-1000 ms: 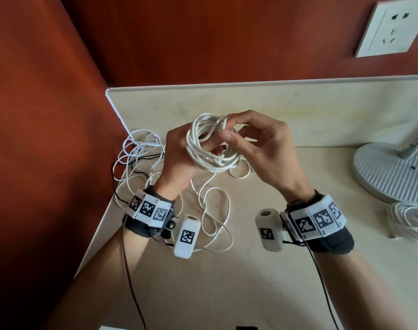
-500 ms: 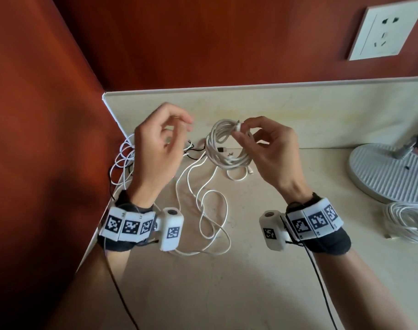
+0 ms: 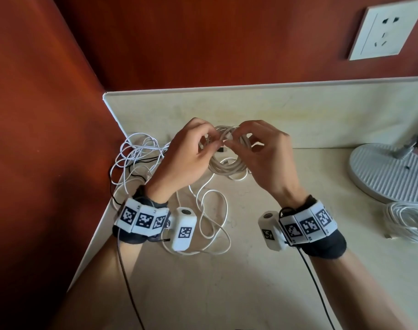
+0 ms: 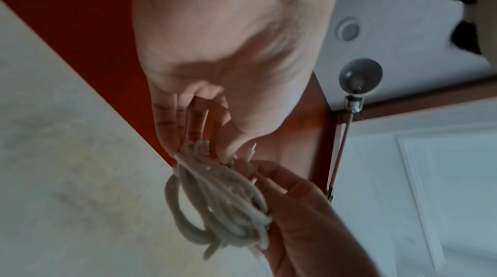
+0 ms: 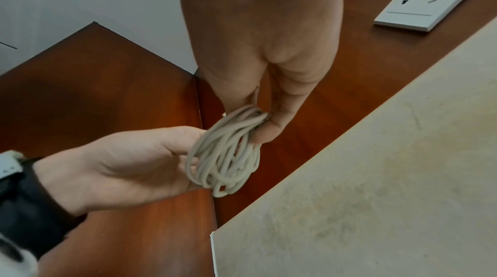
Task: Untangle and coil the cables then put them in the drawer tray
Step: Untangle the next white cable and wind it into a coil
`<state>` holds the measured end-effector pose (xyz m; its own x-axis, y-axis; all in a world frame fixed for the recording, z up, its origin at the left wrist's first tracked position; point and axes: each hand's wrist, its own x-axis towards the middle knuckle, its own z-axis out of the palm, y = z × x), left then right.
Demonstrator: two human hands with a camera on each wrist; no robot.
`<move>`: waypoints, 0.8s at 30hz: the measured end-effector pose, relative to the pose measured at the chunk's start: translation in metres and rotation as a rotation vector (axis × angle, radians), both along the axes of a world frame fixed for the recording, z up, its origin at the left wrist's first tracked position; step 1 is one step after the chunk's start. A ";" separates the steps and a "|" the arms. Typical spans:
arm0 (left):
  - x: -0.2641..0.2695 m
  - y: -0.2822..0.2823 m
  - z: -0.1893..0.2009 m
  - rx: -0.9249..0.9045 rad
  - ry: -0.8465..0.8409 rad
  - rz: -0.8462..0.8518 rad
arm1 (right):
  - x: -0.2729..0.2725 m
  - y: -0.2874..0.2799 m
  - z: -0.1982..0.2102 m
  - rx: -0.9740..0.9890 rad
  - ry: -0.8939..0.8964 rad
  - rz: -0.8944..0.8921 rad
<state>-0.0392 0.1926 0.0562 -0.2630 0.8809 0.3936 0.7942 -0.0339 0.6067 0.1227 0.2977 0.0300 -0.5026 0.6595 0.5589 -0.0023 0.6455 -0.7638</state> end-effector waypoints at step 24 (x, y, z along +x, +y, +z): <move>-0.009 -0.003 -0.001 0.125 0.003 0.030 | -0.012 -0.003 0.001 0.141 -0.073 -0.051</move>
<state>-0.0483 0.1893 0.0551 -0.2871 0.8166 0.5007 0.7980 -0.0852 0.5966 0.1107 0.2952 0.0308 -0.5134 0.6029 0.6107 0.0852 0.7439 -0.6628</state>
